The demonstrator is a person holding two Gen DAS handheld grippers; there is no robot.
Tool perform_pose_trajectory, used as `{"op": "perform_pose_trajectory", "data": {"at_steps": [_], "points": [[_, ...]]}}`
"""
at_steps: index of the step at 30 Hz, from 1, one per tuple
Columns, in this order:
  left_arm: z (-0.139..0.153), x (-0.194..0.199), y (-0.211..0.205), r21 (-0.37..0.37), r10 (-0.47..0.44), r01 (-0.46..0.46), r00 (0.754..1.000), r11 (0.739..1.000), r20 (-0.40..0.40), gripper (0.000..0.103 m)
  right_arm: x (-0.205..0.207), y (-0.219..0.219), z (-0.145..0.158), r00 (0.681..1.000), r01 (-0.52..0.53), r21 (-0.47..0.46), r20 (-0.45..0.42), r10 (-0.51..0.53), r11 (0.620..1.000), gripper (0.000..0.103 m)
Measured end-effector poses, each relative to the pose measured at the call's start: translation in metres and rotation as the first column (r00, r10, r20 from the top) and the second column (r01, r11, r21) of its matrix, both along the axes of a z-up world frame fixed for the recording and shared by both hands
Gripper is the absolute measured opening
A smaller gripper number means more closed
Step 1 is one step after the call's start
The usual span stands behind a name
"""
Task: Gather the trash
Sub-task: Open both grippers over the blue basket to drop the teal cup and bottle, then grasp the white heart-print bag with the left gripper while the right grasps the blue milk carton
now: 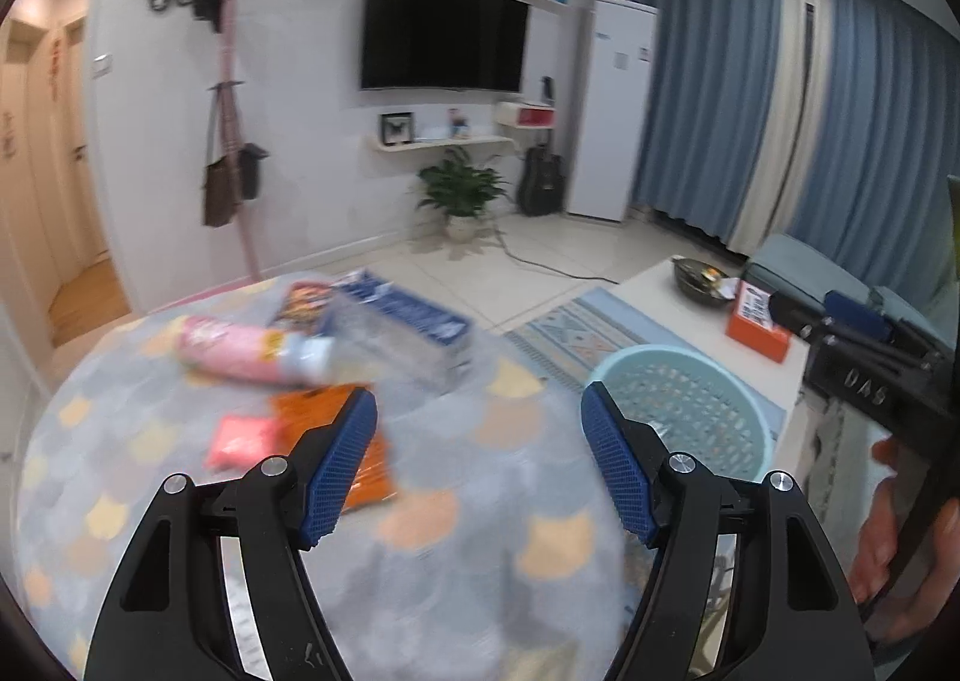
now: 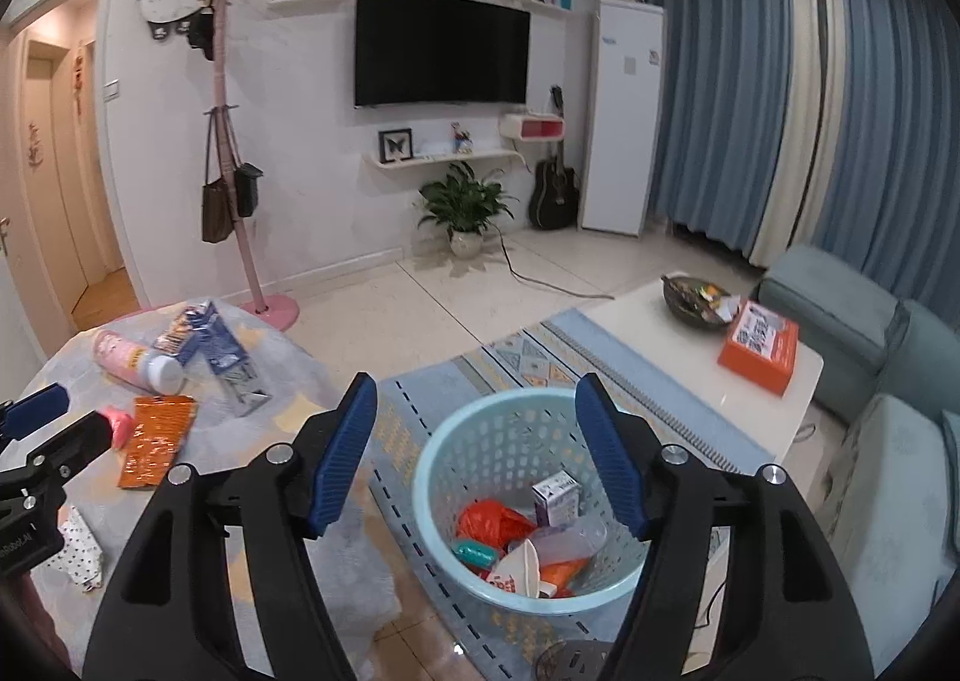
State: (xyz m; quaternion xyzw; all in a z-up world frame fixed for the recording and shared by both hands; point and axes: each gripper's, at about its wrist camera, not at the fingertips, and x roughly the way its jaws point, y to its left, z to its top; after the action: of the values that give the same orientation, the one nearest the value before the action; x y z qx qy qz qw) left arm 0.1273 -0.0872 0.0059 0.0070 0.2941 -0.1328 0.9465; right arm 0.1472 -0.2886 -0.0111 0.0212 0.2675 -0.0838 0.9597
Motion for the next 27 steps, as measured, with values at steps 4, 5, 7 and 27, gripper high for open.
{"op": "perform_pose_trajectory", "data": {"at_steps": [4,5,7,27], "points": [[-0.003,-0.021,0.036,0.02,0.059,-0.059,0.998,0.998,-0.005,0.07,-0.005,0.02,0.007,0.999,-0.034,-0.003,0.013,0.034,0.999,0.066],[-0.006,-0.027,0.047,0.029,0.079,-0.078,0.997,0.997,-0.009,0.07,-0.006,0.026,0.008,0.999,-0.046,0.0,0.017,0.046,0.999,0.066],[-0.01,-0.038,0.066,0.038,0.117,-0.116,0.993,0.992,-0.019,0.072,-0.008,0.037,0.008,0.997,-0.075,0.01,0.022,0.075,0.997,0.066],[-0.109,-0.049,0.148,0.092,0.218,-0.2,0.931,0.975,-0.294,0.078,0.014,0.128,-0.03,0.936,-0.321,0.103,-0.114,0.332,0.942,0.067]]}}
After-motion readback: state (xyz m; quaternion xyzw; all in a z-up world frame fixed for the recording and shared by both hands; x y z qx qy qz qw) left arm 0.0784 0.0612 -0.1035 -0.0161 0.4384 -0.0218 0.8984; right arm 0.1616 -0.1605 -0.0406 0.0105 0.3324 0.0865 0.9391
